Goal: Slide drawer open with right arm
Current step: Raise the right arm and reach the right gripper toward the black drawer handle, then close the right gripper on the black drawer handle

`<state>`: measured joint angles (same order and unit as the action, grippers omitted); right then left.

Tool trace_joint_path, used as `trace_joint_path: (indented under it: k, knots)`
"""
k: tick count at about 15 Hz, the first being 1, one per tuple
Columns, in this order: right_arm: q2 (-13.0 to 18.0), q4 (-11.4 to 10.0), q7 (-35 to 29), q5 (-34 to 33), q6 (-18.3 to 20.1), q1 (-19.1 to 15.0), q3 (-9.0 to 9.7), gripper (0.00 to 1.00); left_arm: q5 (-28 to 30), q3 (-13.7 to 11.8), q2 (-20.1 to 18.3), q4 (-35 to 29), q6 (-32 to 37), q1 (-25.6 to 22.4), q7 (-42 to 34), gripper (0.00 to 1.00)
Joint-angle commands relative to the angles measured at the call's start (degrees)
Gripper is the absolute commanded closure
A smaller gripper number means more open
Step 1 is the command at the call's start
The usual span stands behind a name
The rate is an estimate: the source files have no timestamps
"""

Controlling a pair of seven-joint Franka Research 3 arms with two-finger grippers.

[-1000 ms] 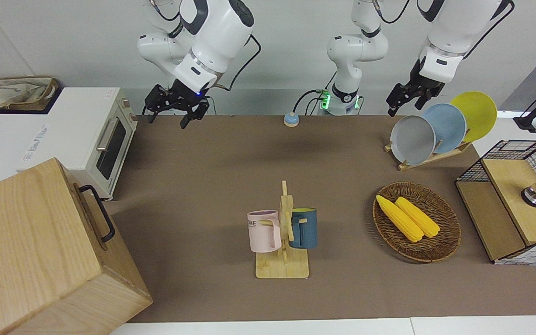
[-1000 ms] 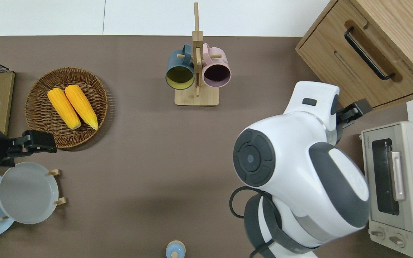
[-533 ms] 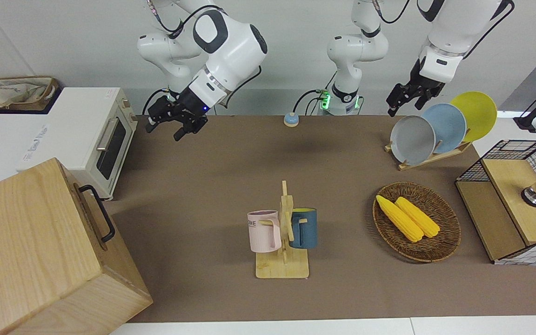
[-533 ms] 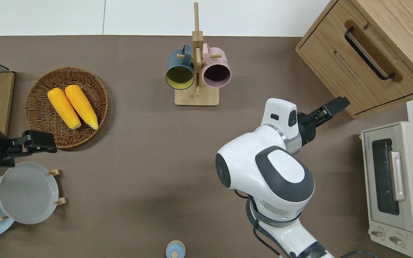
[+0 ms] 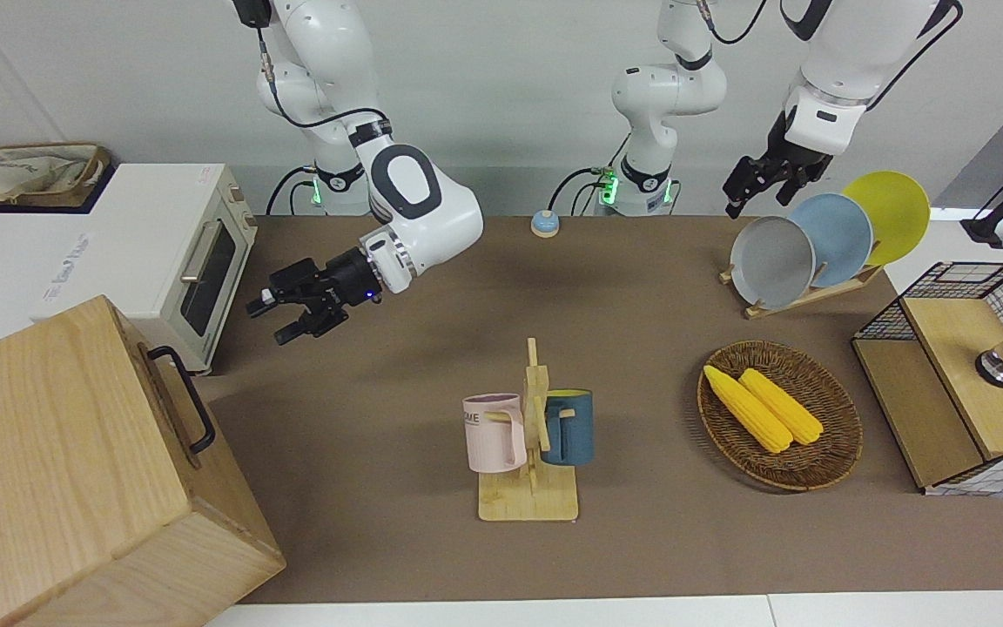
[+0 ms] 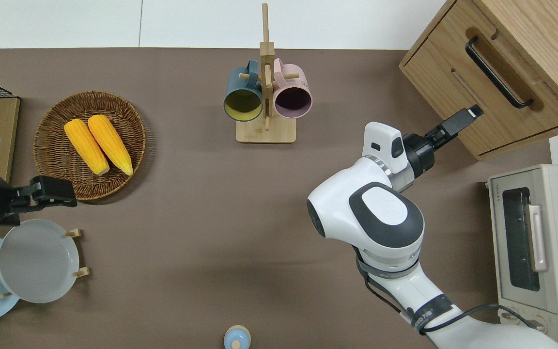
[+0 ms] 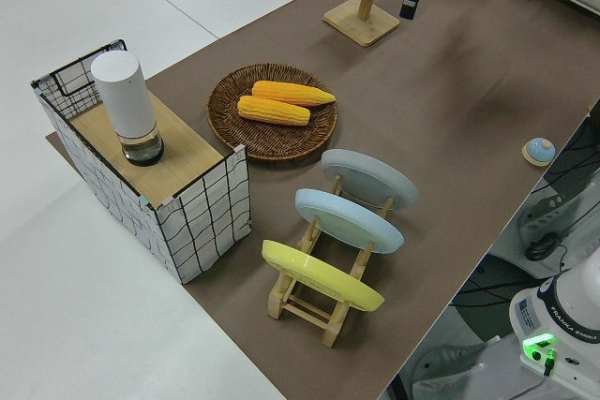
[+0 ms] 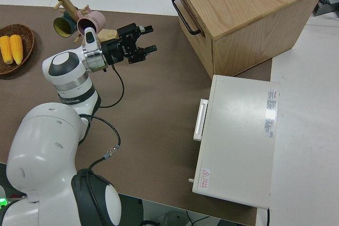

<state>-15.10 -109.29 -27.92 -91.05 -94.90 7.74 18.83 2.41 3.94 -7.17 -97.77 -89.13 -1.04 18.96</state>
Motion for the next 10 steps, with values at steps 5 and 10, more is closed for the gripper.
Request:
trace_joint_path:
  k: [5,10]
  knots:
    - [-2.2,2.1,-5.5,-10.4,-11.3,-1.1,-7.48,0.067,0.1,-0.3,-0.5,0.2,0.9,0.1,-0.5,0.01]
    - [-3.8,4.6,-8.5,-14.9,-16.2,-1.1,-12.05,0.088,0.1,-0.3,-0.5,0.2,0.9,0.1,-0.5,0.01]
